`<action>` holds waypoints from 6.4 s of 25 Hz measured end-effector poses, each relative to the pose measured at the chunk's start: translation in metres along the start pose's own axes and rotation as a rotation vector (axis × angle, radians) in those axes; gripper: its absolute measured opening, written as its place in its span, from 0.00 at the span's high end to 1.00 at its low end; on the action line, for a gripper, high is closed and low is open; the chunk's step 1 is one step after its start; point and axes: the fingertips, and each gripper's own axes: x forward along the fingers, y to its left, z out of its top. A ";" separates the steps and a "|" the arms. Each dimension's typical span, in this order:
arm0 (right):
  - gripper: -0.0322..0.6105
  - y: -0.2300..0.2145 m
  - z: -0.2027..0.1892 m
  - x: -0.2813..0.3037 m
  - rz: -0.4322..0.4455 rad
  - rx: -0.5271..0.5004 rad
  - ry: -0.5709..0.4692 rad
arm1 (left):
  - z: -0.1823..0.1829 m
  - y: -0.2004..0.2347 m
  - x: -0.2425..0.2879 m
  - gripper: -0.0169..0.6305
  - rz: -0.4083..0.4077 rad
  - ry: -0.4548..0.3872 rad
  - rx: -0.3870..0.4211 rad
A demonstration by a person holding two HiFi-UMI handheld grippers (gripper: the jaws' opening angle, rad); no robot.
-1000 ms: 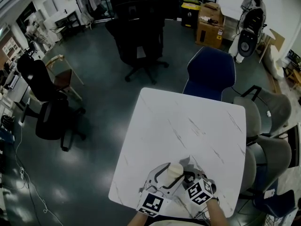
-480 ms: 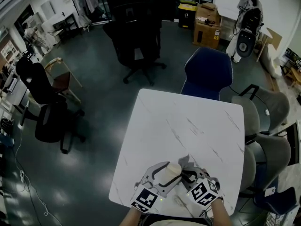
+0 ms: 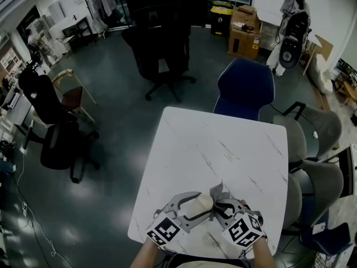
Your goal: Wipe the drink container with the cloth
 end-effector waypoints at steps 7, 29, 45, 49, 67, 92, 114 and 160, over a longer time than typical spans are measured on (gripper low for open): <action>0.88 -0.003 0.011 -0.009 -0.004 -0.016 -0.016 | 0.000 -0.001 -0.001 0.55 -0.067 0.021 0.023; 0.88 -0.002 0.000 0.005 0.015 -0.049 0.035 | -0.001 -0.002 -0.003 0.55 -0.194 0.039 0.080; 0.88 0.008 -0.049 0.050 0.022 0.038 0.102 | 0.001 -0.005 -0.002 0.55 -0.273 0.029 0.109; 0.88 0.009 -0.057 0.059 0.009 0.065 0.110 | 0.001 -0.005 -0.002 0.55 -0.267 0.028 0.111; 0.88 0.015 -0.069 0.071 0.012 0.091 0.136 | 0.015 0.005 -0.004 0.54 0.179 -0.108 -0.029; 0.88 0.013 -0.049 0.051 0.010 0.087 0.088 | 0.014 0.004 -0.009 0.54 0.266 -0.123 -0.098; 0.88 0.003 0.007 0.001 0.064 -0.011 -0.010 | 0.004 -0.003 -0.009 0.54 0.004 -0.080 0.023; 0.88 0.012 -0.032 0.044 0.136 0.006 0.104 | 0.006 -0.007 -0.013 0.54 -0.228 -0.047 0.069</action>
